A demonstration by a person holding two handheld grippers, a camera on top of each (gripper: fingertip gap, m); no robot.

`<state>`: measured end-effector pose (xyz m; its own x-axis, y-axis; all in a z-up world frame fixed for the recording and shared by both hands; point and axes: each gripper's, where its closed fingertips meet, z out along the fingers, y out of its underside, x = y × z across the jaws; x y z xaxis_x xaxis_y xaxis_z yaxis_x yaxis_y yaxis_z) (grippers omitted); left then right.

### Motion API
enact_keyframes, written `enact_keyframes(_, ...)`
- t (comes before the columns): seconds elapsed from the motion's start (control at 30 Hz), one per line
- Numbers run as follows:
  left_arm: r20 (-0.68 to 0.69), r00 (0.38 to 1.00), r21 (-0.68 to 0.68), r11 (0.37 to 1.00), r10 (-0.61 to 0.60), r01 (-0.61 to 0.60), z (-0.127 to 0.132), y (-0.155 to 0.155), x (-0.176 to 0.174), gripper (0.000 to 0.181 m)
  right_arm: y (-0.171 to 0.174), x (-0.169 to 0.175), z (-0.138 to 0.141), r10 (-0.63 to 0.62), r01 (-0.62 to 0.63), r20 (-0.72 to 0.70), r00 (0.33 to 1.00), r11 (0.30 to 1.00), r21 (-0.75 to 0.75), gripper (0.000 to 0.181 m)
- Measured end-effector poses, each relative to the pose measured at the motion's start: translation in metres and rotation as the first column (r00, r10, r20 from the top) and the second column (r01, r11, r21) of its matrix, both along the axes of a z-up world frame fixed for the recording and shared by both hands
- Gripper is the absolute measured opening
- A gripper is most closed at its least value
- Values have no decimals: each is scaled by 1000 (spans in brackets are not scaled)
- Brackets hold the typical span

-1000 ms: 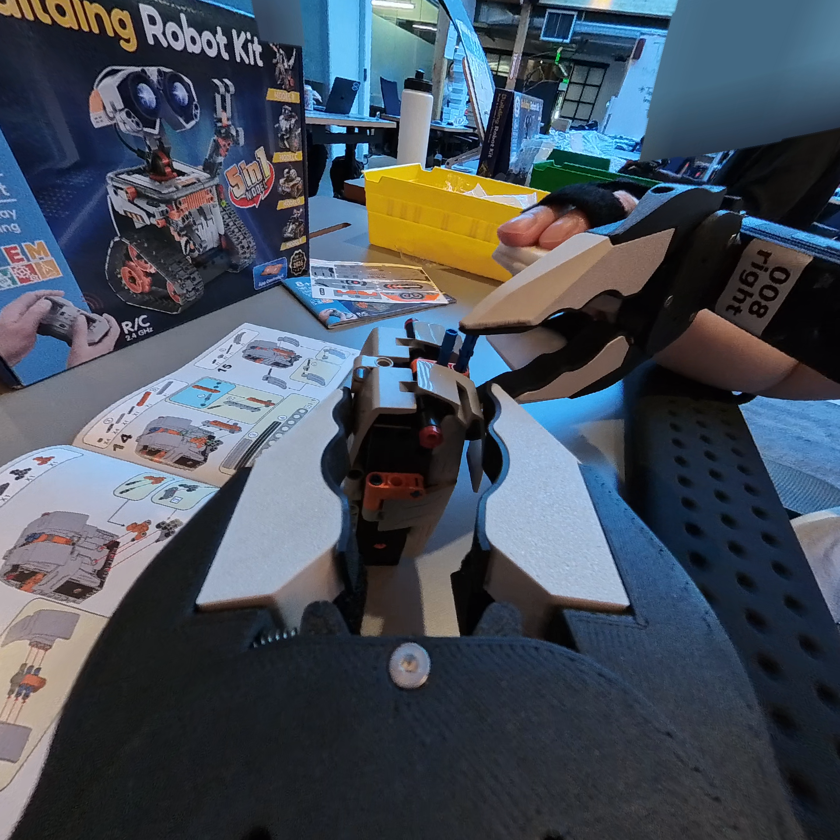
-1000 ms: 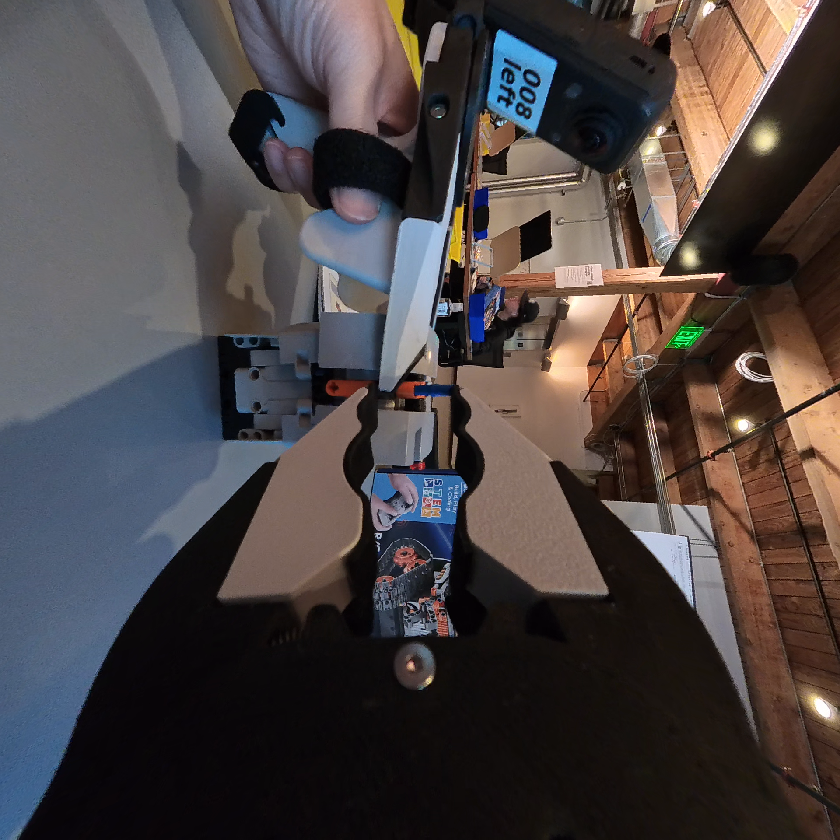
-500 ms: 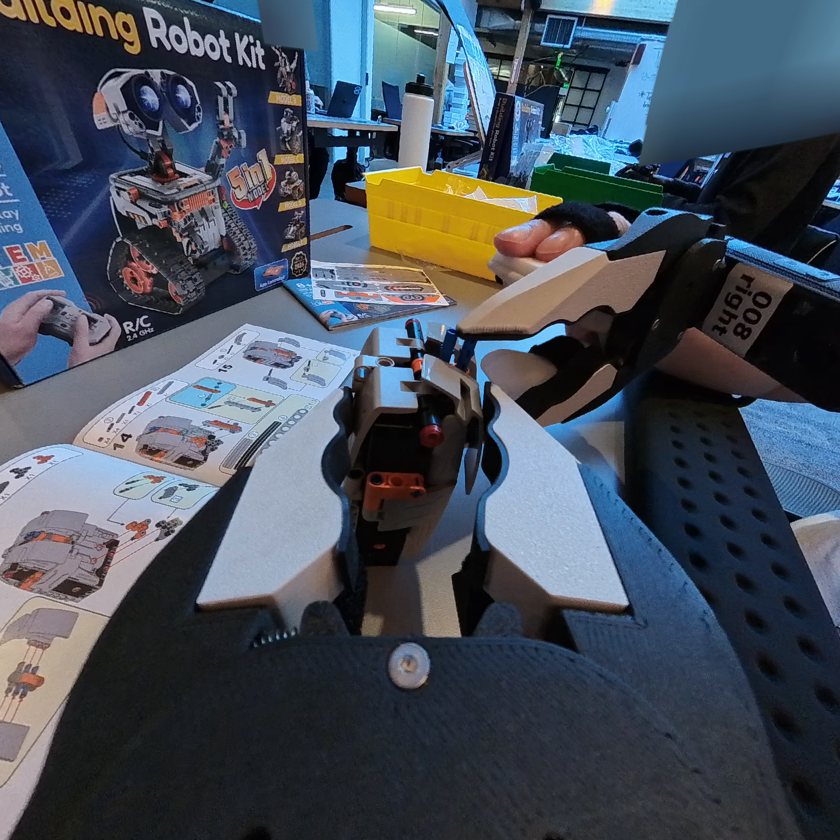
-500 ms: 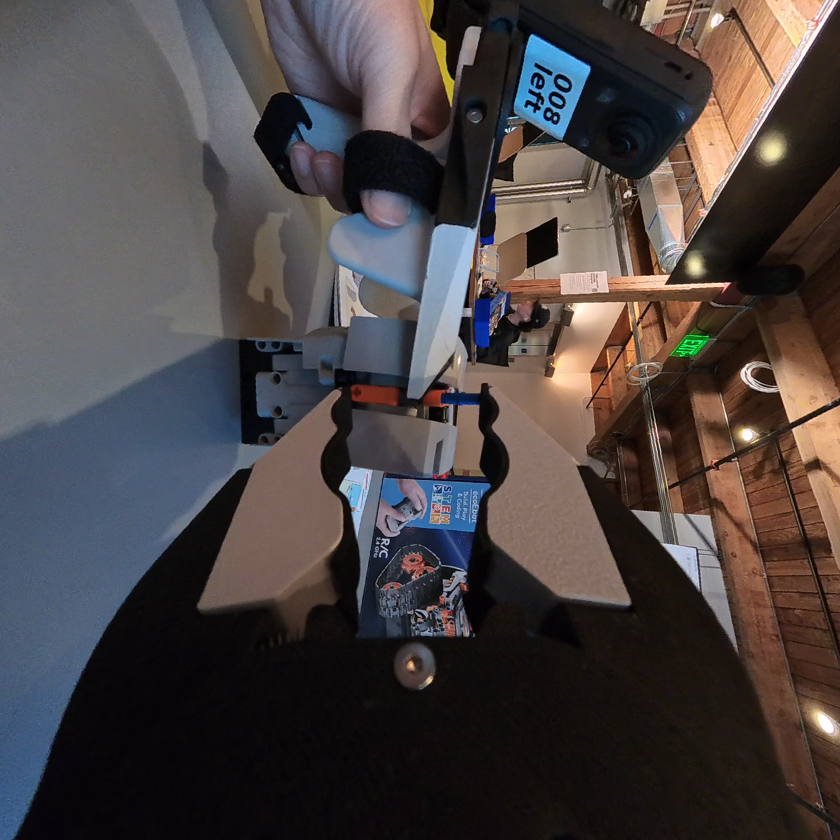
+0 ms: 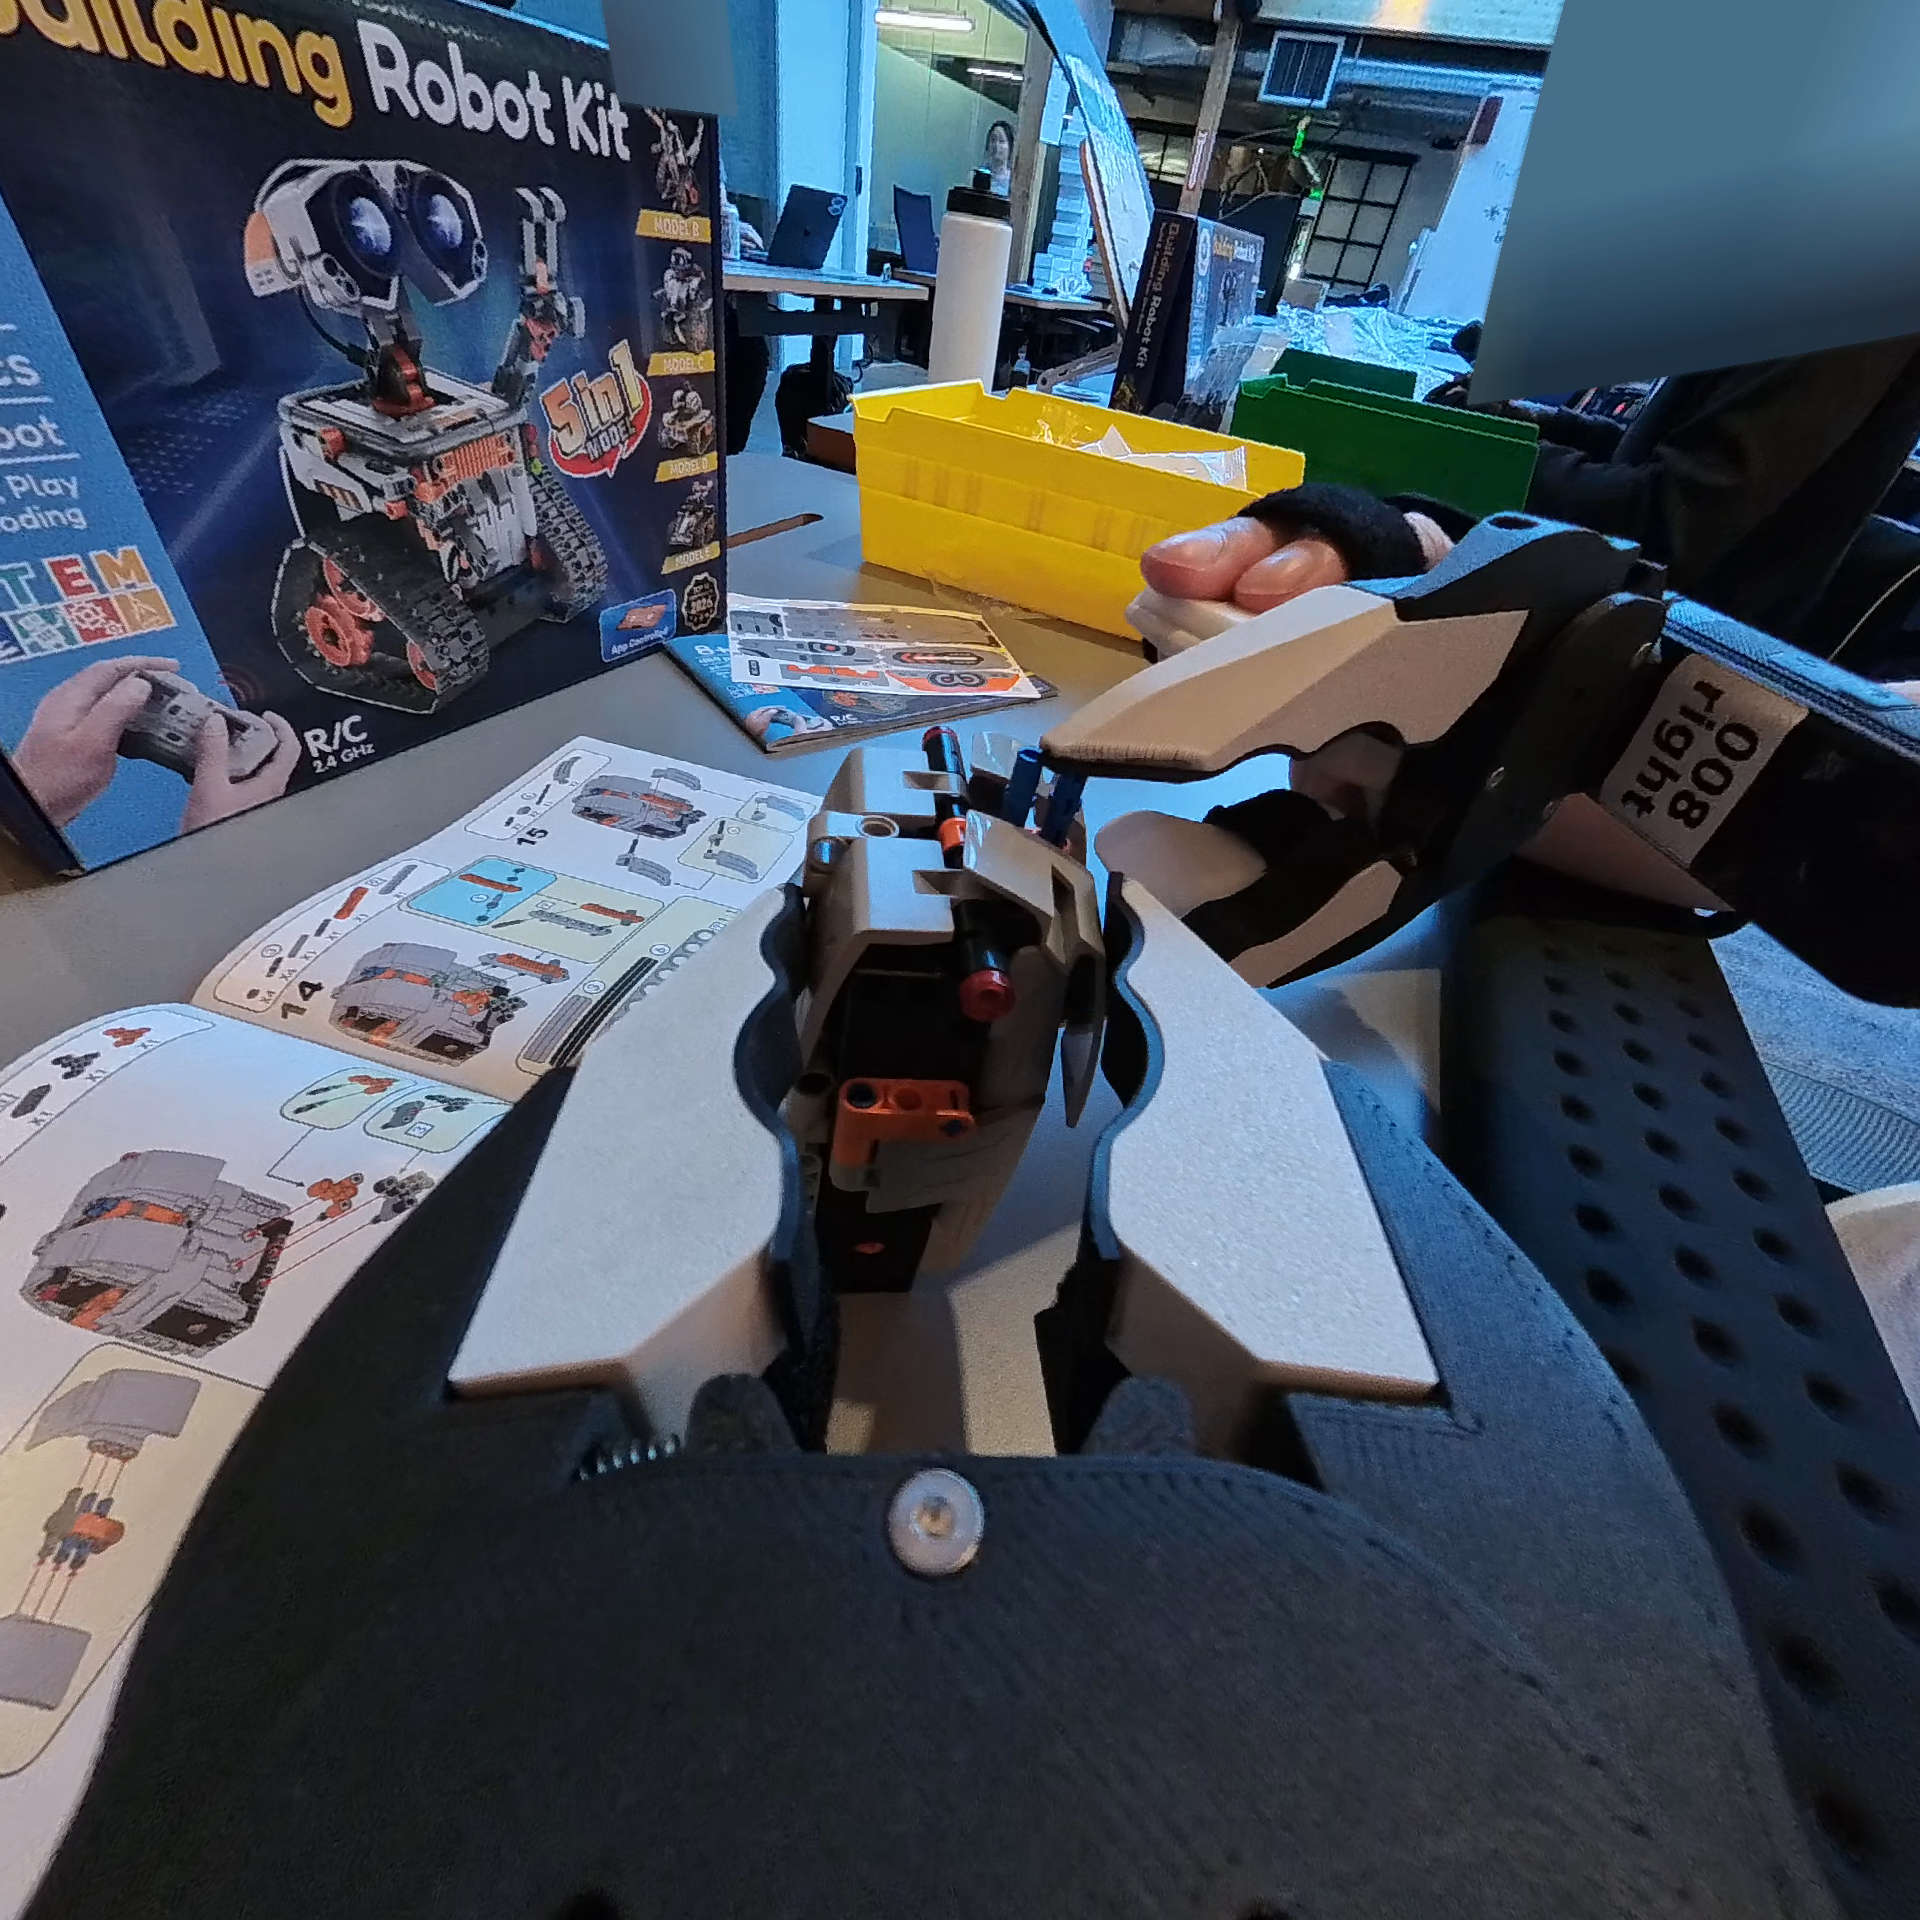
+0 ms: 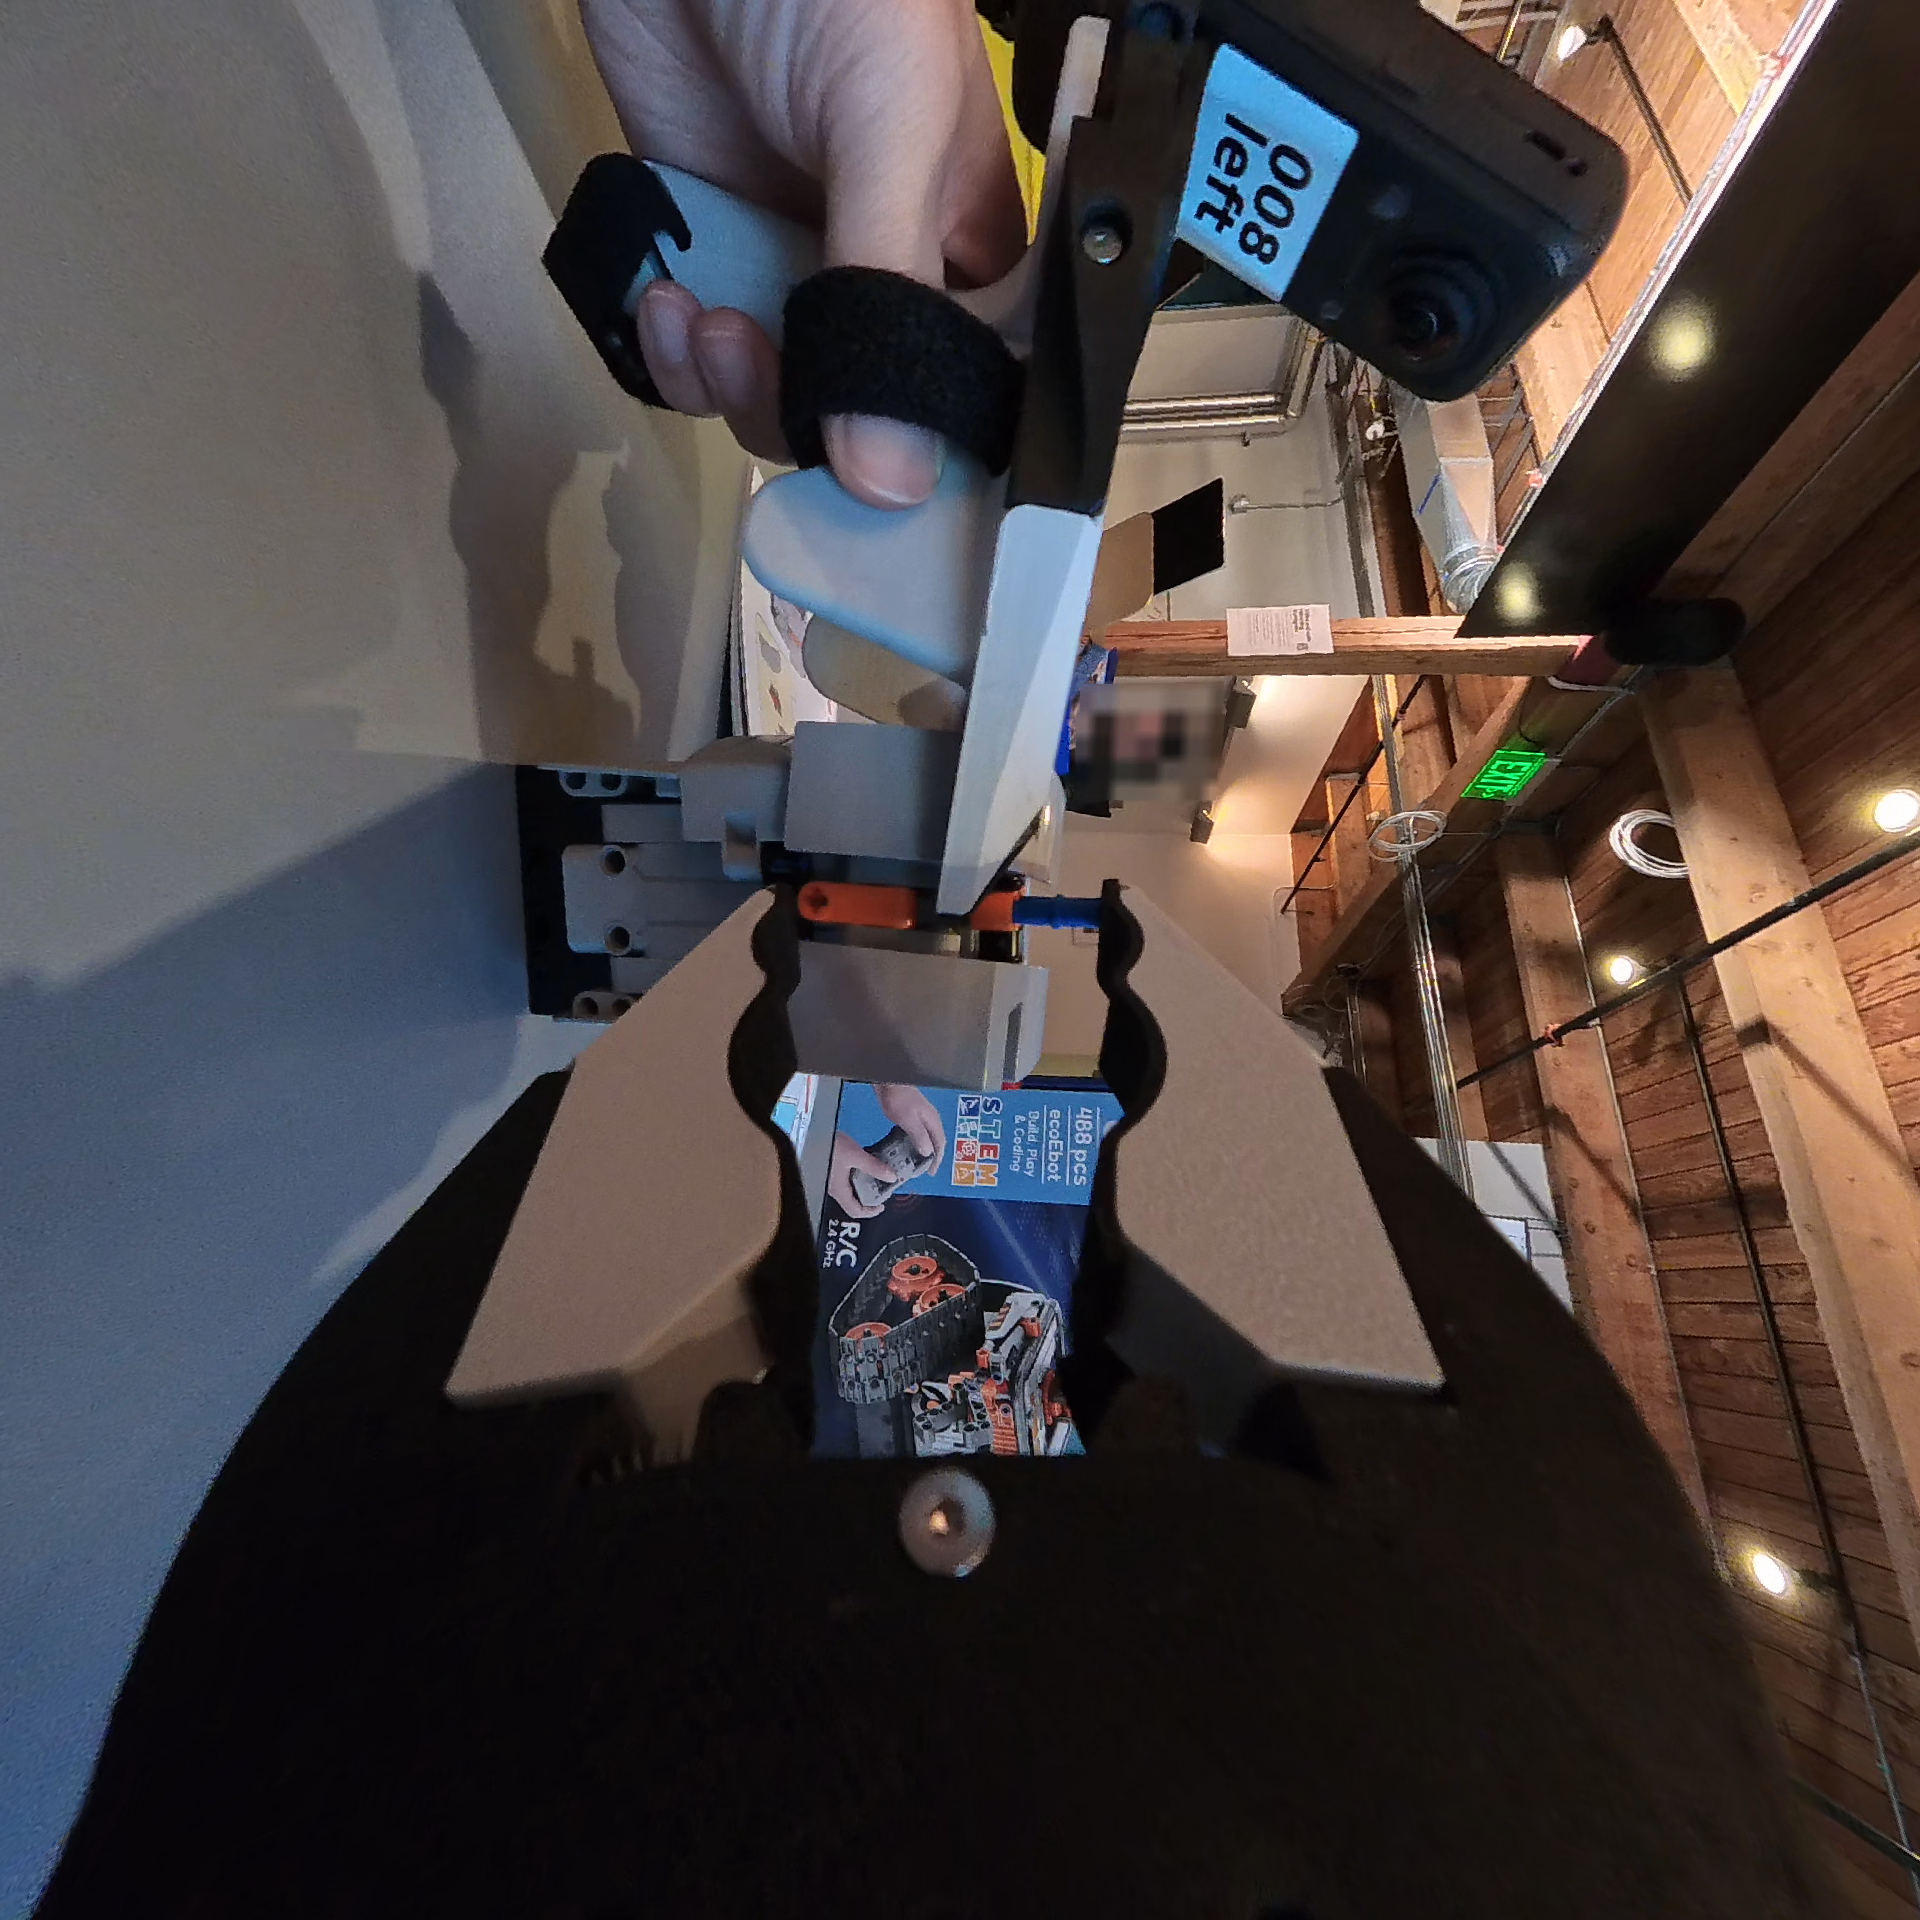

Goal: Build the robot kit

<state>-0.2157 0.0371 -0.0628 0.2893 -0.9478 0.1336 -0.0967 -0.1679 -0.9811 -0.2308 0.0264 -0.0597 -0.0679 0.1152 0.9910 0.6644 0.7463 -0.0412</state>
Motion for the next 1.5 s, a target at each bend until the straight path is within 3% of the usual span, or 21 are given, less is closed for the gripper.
enact_keyframes(0.8, -25, 999, 52, 998, 46, -45, -1, 0, 1, 56, 0, -4, 0, 3, -3, -27, 1000, 1000, -18, 55)
enact_keyframes(0.93, -97, 990, 126, 988, 105, -93, -7, 2, -1, 58, 1, -4, 0, 5, -6, -29, 1000, 1000, -21, 55)
enact_keyframes(1.13, -154, 958, 180, 960, 243, -215, -8, 3, -5, 80, 0, -6, 0, 14, -15, -31, 999, 1000, -19, 55)
enact_keyframes(1.27, -103, 937, 239, 923, 333, -302, 10, 1, -4, 69, 0, -6, 0, 21, -22, -33, 999, 1000, -20, 55)
enact_keyframes(1.5, -160, 897, 206, 903, 412, -378, -3, 7, 3, 73, -1, -6, 0, 42, -42, -35, 998, 999, -19, 55)
